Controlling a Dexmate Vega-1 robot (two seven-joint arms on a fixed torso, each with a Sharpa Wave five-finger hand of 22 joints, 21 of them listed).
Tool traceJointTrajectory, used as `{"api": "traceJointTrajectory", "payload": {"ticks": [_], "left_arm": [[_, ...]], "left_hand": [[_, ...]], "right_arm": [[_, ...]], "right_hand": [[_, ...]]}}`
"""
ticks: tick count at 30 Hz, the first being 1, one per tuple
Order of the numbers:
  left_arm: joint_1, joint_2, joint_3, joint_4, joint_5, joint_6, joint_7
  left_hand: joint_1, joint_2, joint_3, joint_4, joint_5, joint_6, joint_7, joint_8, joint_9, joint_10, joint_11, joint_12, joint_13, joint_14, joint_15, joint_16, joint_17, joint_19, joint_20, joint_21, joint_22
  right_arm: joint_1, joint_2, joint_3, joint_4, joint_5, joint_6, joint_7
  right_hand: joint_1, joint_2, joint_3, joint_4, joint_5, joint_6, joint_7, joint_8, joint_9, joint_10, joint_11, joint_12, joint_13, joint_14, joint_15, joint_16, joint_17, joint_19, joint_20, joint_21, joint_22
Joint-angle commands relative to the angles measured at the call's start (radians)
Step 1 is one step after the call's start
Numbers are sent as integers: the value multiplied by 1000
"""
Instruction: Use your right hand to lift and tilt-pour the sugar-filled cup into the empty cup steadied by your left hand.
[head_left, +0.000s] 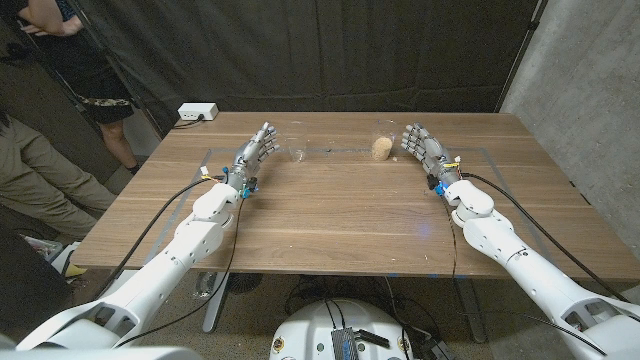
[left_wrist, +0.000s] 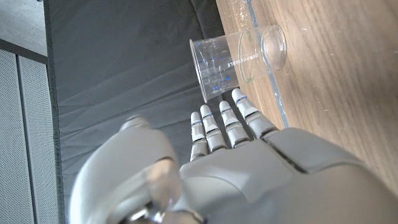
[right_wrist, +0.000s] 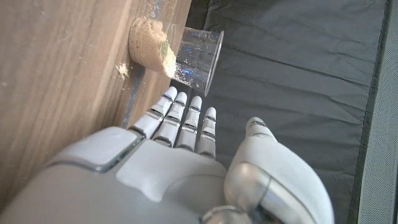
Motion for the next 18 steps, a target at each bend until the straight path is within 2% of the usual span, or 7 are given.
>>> {"api": "traceJointTrajectory", "payload": {"ticks": [1,5,14,18], "left_arm": [[36,19,-6,-37,6,-12,17],[47,29,-9,-50,5,-11,20],[52,49,-9,-65,27,-28,32],[51,57,-8,-70,31,-26,35]], "left_hand": [[9,3,5,5,5,9,-1,3,3,11,1,4,3,12,-86,6,5,5,-1,1,2],[9,1,7,4,4,11,-1,2,3,12,1,4,2,14,-87,6,4,6,-1,1,2],[10,-6,10,-1,4,12,-2,-2,3,11,1,1,-1,15,-87,3,3,7,-3,-1,2],[11,-9,12,-3,4,10,-3,-5,3,15,-1,1,-2,15,-88,2,3,6,-3,-2,2]], "right_arm": [[-25,1,4,-25,-14,-19,1],[-29,-5,7,-29,-22,-13,8],[-32,-38,17,-28,-47,9,36],[-32,-48,19,-35,-56,13,39]], "right_hand": [[11,2,8,-4,6,11,1,7,2,5,1,6,5,6,-118,3,4,6,1,3,5],[11,-2,8,-6,6,8,2,5,2,3,3,5,5,2,-117,1,3,5,5,2,5],[8,-62,-8,-35,-2,-38,3,-16,2,-40,6,-14,5,-36,-103,-12,1,-12,27,-6,4],[8,-72,-11,-40,-4,-47,4,-19,2,-47,5,-16,5,-43,-103,-13,2,-15,28,-8,4]]}}
